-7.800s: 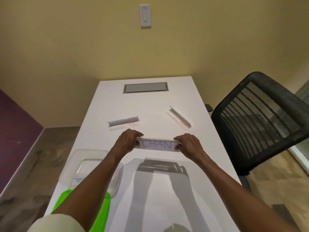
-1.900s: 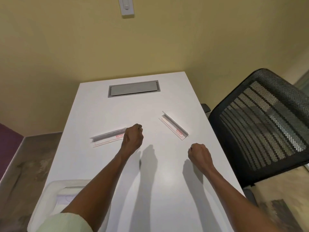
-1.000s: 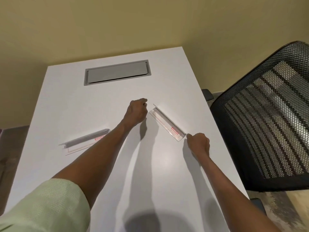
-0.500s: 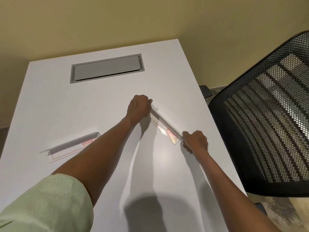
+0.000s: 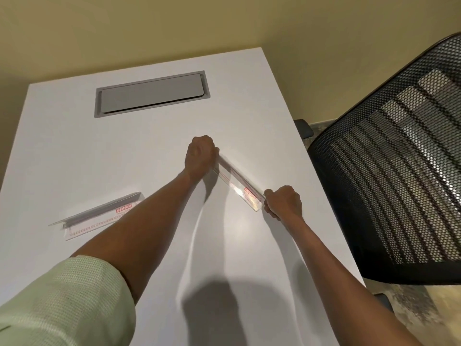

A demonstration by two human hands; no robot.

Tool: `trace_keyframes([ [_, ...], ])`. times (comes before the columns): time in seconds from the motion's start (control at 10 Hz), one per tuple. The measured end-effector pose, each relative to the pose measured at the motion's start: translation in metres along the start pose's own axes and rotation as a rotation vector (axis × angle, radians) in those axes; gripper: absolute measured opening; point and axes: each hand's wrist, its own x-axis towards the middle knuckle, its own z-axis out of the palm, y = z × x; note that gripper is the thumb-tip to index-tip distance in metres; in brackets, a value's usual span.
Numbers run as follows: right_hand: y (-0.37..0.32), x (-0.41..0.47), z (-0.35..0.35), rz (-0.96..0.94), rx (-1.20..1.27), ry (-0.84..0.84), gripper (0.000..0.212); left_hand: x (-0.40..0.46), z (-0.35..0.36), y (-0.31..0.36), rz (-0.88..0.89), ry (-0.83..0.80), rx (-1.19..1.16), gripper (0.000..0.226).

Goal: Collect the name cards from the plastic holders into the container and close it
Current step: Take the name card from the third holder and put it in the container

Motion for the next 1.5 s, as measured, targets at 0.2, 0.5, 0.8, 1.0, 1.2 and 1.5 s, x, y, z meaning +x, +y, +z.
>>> trace_keyframes([
  [0.2,-0.003,-0.004,-0.002,-0.016,-0.033,0.002,0.031,-0.011,-0.012,0.001,-0.093,-0.009,-0.073,0.018],
  [0.5,-0.01,-0.007,-0.012,-0.068,-0.089,0.063,0.031,-0.038,-0.027,-0.007,-0.225,0.154,-0.366,0.022],
  [0.8,-0.008,-0.009,-0.027,-0.181,-0.141,0.053,0.029,-0.085,-0.027,-0.021,-0.4,0.228,-0.724,0.02],
  [1.0,0.01,-0.009,-0.021,-0.258,0.1,0.148,0.025,-0.111,-0.017,-0.036,-0.413,0.142,-0.848,0.011],
  [1.2,0.028,-0.007,-0.017,-0.371,0.098,0.182,0.028,-0.129,-0.002,-0.046,-0.377,0.194,-0.741,0.005],
  [1.5,0.052,-0.002,-0.001,-0.402,0.069,0.262,0.015,-0.14,0.016,-0.062,-0.306,0.162,-0.473,0.011],
])
